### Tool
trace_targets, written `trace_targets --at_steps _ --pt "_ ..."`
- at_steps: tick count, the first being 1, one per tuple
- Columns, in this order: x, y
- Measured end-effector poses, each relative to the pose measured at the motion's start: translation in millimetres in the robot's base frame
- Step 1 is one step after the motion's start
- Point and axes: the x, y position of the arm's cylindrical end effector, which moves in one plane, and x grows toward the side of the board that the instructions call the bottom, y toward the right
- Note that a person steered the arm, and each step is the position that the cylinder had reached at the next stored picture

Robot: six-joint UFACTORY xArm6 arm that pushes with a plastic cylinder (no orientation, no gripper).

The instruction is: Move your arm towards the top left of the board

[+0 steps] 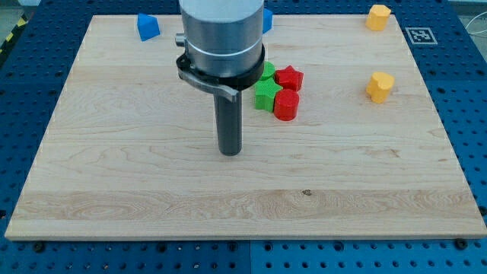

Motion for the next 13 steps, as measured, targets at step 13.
trace_targets --at_steps 13 --pt "-199.5 -236.6"
